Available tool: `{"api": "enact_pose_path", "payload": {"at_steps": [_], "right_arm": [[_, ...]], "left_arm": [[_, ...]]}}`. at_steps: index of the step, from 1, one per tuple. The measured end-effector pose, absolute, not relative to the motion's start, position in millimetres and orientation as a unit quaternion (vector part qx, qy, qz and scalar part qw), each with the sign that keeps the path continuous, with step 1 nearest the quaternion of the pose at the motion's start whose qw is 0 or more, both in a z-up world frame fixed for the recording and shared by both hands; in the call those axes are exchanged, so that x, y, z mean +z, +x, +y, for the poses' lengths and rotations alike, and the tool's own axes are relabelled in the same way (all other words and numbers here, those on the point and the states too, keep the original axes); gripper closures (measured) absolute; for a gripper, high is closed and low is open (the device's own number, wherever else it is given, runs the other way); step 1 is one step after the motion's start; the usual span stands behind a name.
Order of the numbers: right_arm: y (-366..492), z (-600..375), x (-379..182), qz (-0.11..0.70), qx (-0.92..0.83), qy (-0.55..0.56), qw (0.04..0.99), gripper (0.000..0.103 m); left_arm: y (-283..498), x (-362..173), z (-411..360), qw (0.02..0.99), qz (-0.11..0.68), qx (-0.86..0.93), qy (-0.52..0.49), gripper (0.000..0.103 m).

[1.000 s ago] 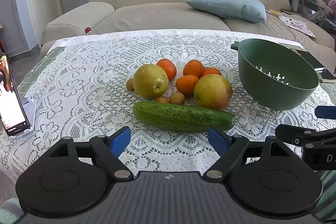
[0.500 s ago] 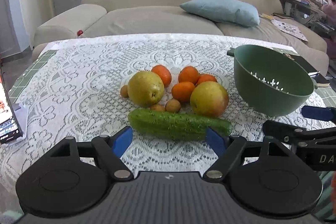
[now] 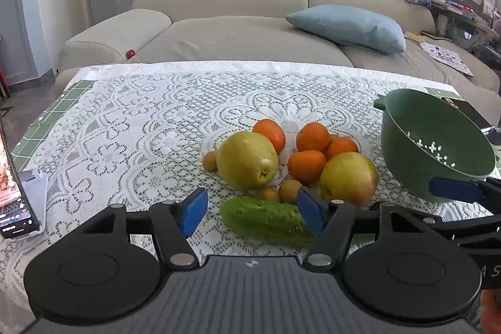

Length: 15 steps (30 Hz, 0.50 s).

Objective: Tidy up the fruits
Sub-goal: 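Grasp the yellow pear with the left gripper while the right gripper grasps the reddish pear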

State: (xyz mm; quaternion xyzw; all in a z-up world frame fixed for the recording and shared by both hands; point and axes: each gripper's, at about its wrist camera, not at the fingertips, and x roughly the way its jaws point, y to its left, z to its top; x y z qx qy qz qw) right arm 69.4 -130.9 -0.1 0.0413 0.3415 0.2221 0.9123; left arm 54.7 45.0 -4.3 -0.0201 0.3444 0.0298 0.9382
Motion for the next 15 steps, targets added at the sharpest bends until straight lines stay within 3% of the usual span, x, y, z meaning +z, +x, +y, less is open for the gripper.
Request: {"api": "enact_pose_path", "payload": {"at_steps": [15], "right_arm": [[95.9,-115.5,-22.3,0.351,0.204,0.054,0.912,0.013]], "left_arm": [[86.9,-29.0,68.3,0.941,0.332,-0.012,-0.063,0.019]]}}
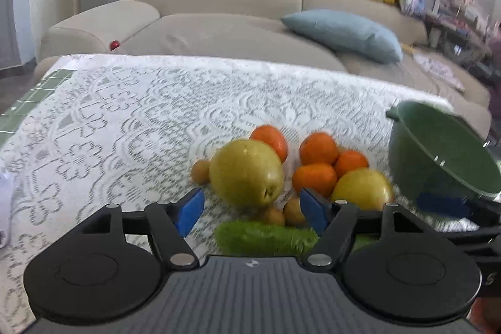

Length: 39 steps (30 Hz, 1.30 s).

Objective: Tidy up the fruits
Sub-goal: 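Grasp the yellow pear with the left gripper while the right gripper grasps the reddish pear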

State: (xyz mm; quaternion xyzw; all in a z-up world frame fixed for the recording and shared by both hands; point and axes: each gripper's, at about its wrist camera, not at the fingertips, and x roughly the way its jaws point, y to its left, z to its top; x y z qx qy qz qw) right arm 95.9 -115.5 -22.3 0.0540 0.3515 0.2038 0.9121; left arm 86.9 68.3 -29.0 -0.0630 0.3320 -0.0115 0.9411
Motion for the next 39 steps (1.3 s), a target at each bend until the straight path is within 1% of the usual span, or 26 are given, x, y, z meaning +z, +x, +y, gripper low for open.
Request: {"api": "enact_pose_path", "payload": {"at_steps": [2,5,9,11,19,25,30,32,36,39], "right_arm": [[99.9,-115.1,-26.6,0.354,0.205,0.061,0.91,0.016],[104.2,-114.1,-32.8,0.357,0.204,0.067,0.909,0.02],[109.1,-112.6,-39.8,0.359,0.206,0.084,0.906,0.022],[111.2,-111.6,-42.3,0.359,0.206,0.087,0.906,0.025],[116.8,-110.0,-50.8,0.364,0.199,0.088,0.905,0.028],[117.6,-108.4,-54.5,0.364,0.194,0.082,0.907,0.032],[115.8,-108.5,-55.1,0.36,0.192,0.076,0.91,0.033],[115.2,-107.3,-55.3,0.358,0.193,0.07,0.911,0.034],[114.9,-106.3,-54.8,0.355,0.194,0.063,0.912,0.034],[114.8,-106.4,-54.4,0.355,0.196,0.06,0.912,0.034]], "left_arm": [[92.7,-31.8,70.4,0.941,0.33,-0.014,-0.067,0.016],[98.9,-37.2,70.7,0.941,0.331,-0.01,-0.067,0.016],[103.8,-43.7,71.8,0.94,0.331,-0.01,-0.079,0.017],[106.6,-46.2,72.0,0.939,0.334,-0.004,-0.081,0.016],[117.7,-54.1,71.8,0.935,0.343,0.0,-0.09,0.016],[120.5,-58.7,67.2,0.94,0.333,0.005,-0.074,0.016],[121.2,-63.1,68.1,0.943,0.325,0.005,-0.076,0.016],[121.0,-64.2,67.6,0.943,0.324,0.006,-0.076,0.016],[119.9,-64.9,66.6,0.944,0.321,0.006,-0.072,0.025],[118.5,-65.1,66.8,0.945,0.319,0.004,-0.072,0.026]]}}
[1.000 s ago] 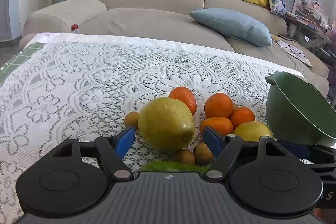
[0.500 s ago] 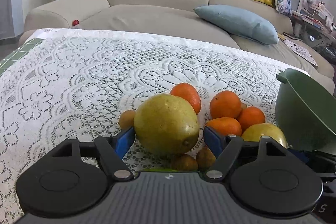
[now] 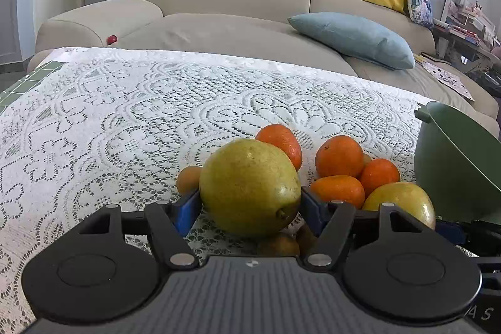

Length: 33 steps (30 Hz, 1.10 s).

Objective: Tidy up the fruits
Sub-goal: 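Grasp the yellow pear with the left gripper while the right gripper grasps the reddish pear, then carry both pears over the green colander and lower them inside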

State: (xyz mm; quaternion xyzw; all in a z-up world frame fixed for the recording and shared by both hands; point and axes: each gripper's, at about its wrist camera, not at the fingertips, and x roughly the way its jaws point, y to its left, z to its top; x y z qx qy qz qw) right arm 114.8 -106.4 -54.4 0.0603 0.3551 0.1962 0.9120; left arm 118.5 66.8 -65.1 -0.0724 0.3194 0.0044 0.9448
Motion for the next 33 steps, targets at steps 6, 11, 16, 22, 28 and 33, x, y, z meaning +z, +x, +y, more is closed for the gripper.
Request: {"api": "enact_pose_path", "payload": {"at_steps": [6,11,16,22,28,33], "right_arm": [[114.6,-106.6,-53.9,0.354,0.202,0.056,0.912,0.035],[112.8,-105.4,-50.7,0.35,0.203,0.045,0.913,0.035],[107.6,-104.8,-45.6,0.34,0.205,0.034,0.917,0.035],[98.9,-106.3,-32.4,0.323,0.219,0.029,0.92,0.035],[91.1,-110.4,-10.9,0.301,0.242,0.009,0.922,0.035],[89.4,-121.8,10.1,0.278,0.259,-0.012,0.925,0.035]], "left_arm": [[116.6,-64.2,66.6,0.946,0.317,0.005,-0.071,0.027],[112.7,-61.9,65.4,0.948,0.312,0.011,-0.068,0.027],[109.5,-56.7,68.1,0.95,0.302,0.011,-0.075,0.027],[103.7,-49.1,70.6,0.953,0.293,0.009,-0.081,0.027],[95.9,-30.4,66.9,0.952,0.294,0.007,-0.081,0.027],[88.7,-10.1,58.3,0.952,0.294,0.009,-0.082,0.027]]}}
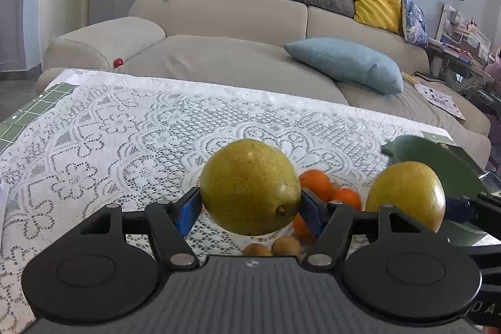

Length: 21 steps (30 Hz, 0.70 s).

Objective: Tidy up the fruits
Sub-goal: 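Carry both pears over the green colander and lower them inside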

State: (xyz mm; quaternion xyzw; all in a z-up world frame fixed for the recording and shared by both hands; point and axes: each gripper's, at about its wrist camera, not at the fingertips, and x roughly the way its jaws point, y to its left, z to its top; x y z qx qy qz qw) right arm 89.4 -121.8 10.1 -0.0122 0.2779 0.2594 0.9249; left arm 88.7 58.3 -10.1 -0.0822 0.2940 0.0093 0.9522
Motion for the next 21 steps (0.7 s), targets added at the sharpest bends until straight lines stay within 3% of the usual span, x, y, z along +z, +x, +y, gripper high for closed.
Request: {"api": "enact_pose_path", "payload": {"at_steps": [10,21], "right_arm": [[105.3,-168.9,50.6,0.26,0.268,-0.034,0.927,0.035],[153.5,-227.4,61.0,0.302,0.251,-0.088,0.916,0.035]], "left_arm": [[90.7,30.1,18.2,0.953,0.296,-0.007,-0.071,0.027],[124.7,42.7,-41.0,0.936,0.336,-0.051,-0.087,0.027]]}}
